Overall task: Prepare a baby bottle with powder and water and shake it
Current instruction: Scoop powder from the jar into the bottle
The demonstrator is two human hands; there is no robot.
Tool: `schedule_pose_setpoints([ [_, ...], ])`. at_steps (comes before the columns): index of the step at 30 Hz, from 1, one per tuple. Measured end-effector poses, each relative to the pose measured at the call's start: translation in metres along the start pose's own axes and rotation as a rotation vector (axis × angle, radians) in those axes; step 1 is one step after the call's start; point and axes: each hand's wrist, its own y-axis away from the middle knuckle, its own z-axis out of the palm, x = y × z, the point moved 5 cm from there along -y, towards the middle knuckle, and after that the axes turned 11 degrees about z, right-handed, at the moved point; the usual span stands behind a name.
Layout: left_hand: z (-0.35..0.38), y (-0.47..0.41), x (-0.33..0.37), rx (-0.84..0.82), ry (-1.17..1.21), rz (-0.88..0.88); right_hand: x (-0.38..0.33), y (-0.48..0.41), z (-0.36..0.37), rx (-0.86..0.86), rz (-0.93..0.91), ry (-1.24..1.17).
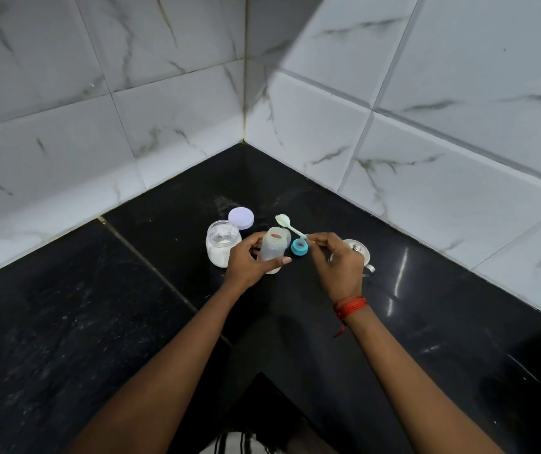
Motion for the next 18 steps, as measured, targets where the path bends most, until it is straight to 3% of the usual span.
schedule_pose_setpoints([
  [3,0.000,0.001,0.001,0.014,0.018,-0.002,0.008,0.003,0.012,-0.092,0.022,0.050],
  [7,-0.001,0.000,0.001,0.011,0.015,0.000,0.009,0.001,0.007,-0.005,0.019,0.047],
  [10,-0.003,0.001,0.000,0.011,0.003,0.000,0.010,0.002,0.010,-0.030,0.006,0.183],
  [18,-0.003,0.003,0.001,-0.017,-0.023,-0.005,0.019,-0.003,0.011,-0.046,0.064,0.241],
])
